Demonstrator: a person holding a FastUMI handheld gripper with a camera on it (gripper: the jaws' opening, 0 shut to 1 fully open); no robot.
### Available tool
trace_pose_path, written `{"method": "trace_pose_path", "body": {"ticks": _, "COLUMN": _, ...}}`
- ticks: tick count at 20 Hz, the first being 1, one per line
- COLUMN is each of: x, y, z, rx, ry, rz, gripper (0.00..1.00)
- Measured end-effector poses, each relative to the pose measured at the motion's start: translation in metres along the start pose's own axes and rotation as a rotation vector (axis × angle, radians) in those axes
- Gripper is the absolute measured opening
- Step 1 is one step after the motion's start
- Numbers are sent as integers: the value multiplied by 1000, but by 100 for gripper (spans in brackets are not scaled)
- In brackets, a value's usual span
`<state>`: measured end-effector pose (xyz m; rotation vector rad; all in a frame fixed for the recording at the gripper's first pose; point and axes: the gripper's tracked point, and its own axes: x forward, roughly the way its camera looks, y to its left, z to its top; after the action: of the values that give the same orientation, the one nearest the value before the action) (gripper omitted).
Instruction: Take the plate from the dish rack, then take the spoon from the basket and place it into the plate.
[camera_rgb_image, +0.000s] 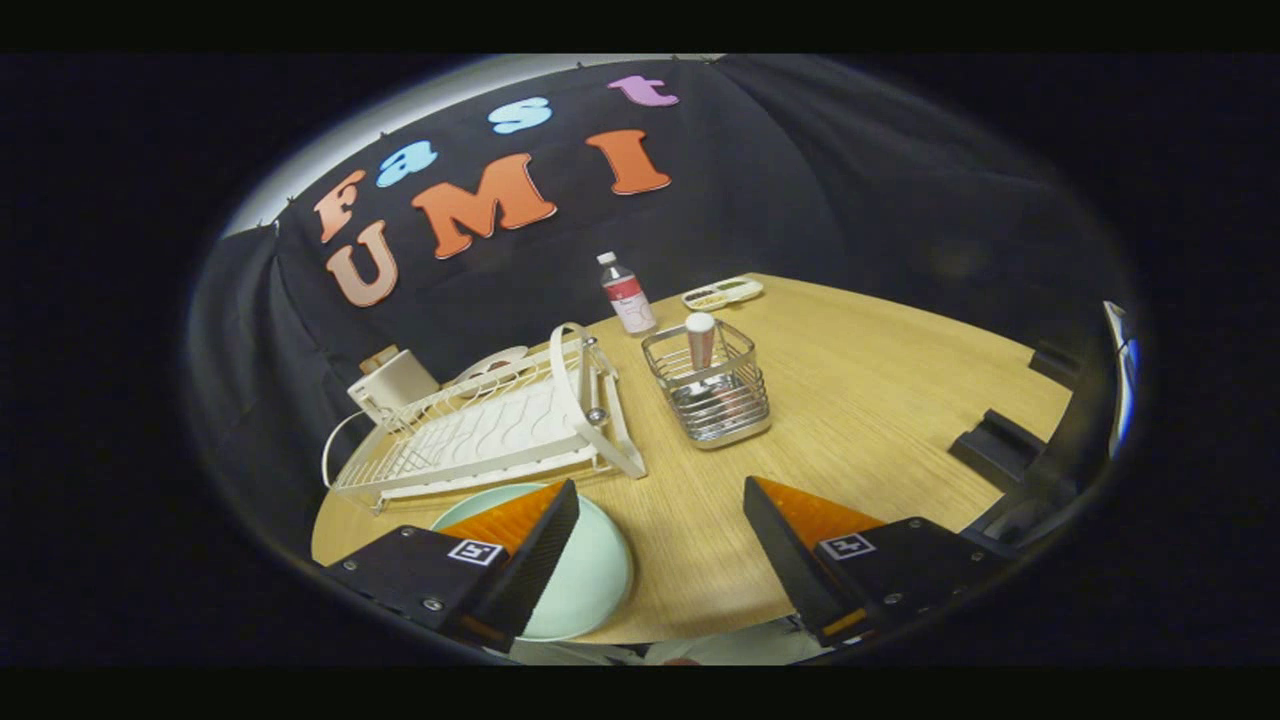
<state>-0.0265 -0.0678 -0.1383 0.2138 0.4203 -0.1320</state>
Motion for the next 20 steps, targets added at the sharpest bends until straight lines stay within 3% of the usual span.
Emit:
{"method": "trace_pose_path", "body": {"ticks": 8, "x": 6, "y": -22, "z": 45, "rx": -143, "ry": -123, "rz": -69, "gripper": 98}}
{"method": "trace_pose_path", "body": {"ticks": 13, "x": 21, "y": -28, "z": 91, "rx": -245, "ry": -267, "rz": -118, "gripper": 99}}
{"method": "trace_pose_path", "body": {"ticks": 17, "x": 40, "y": -19, "z": 98, "rx": -285, "ry": -295, "rz": -95, "gripper": 98}}
{"method": "trace_pose_path", "body": {"ticks": 20, "x": 53, "y": -16, "z": 97, "rx": -286, "ry": -300, "rz": -85, "gripper": 75}}
